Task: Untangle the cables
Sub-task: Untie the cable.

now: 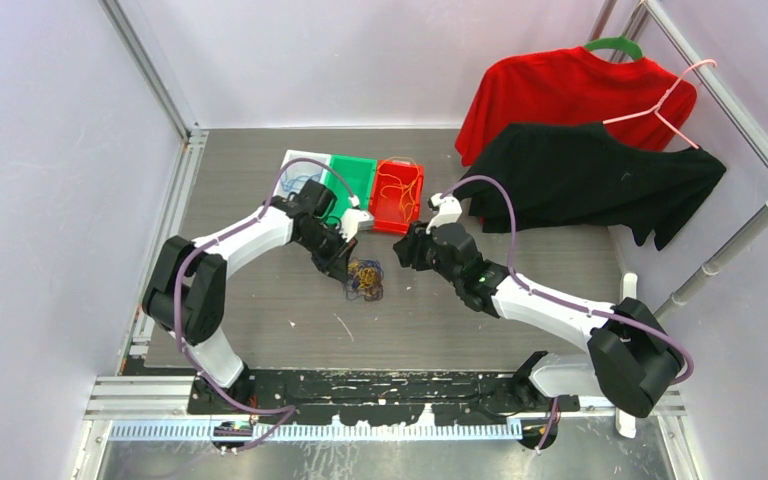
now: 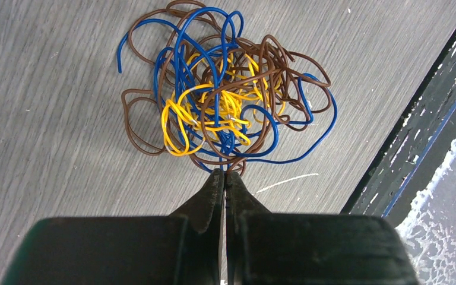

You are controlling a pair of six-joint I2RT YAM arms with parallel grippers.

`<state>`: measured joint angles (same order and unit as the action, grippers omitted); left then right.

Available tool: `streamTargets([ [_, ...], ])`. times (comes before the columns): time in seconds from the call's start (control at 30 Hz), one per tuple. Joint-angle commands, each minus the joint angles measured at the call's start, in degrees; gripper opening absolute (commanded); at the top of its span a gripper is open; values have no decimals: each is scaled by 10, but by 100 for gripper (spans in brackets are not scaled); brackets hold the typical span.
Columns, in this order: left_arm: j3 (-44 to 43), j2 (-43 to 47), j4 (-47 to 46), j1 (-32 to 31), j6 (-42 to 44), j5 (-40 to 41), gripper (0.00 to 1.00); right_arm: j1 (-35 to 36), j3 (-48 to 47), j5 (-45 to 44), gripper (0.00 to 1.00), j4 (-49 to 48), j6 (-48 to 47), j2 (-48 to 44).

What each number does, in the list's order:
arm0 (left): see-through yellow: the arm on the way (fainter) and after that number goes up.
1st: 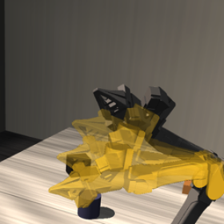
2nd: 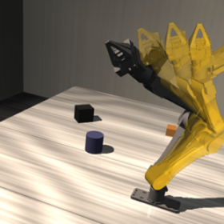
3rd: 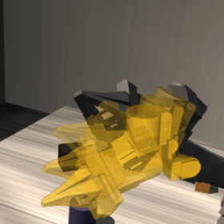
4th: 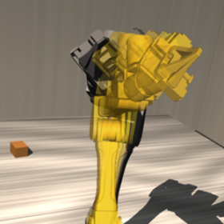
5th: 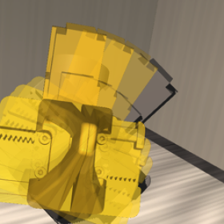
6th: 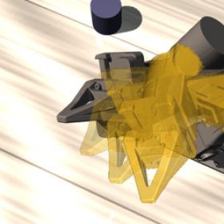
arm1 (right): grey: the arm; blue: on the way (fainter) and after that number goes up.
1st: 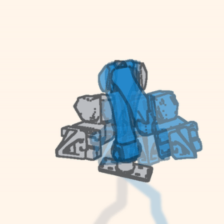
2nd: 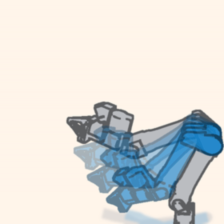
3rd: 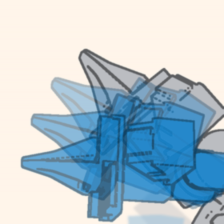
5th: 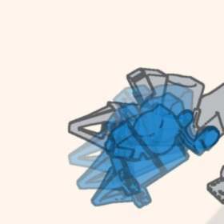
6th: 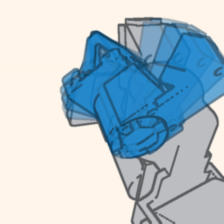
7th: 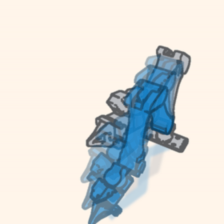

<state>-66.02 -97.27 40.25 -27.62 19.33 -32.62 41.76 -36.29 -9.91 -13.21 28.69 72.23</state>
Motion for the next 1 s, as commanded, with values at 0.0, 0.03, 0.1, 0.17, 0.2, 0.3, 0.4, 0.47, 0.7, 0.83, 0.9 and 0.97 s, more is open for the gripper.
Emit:
streamTargets([
  [0.0,-19,22,3,4,9,5,0,-3,-9,2,48,-33,9,-19],
  [0.03,-25,30,16,5,12,6,0,-3,-12,5,48,-36,9,-17],
  [0.1,-43,50,55,7,16,5,0,-3,-18,11,48,-40,8,-13],
  [0.17,-63,71,90,9,25,3,0,-4,-21,17,48,-52,7,-9],
  [0.2,-72,82,107,8,27,3,0,-3,-23,22,48,-59,6,-6],
  [0.3,-107,112,160,9,33,3,0,-1,-25,47,51,-90,-5,-4],
  [0.4,-152,131,208,8,33,7,0,17,-24,71,59,-127,-36,-7],
  [0.47,-174,145,228,8,30,8,0,38,-24,84,64,-161,-72,-11],
  [0.7,-259,174,273,8,12,7,0,87,-60,126,72,-190,-120,-10],
  [0.83,-305,180,289,8,5,14,0,99,-80,147,72,-190,-124,-16],
  [0.9,-322,184,293,7,0,19,0,104,-85,156,72,-190,-124,-19],
  [0.97,-337,187,299,7,-2,20,0,111,-90,160,73,-189,-128,-20],
])
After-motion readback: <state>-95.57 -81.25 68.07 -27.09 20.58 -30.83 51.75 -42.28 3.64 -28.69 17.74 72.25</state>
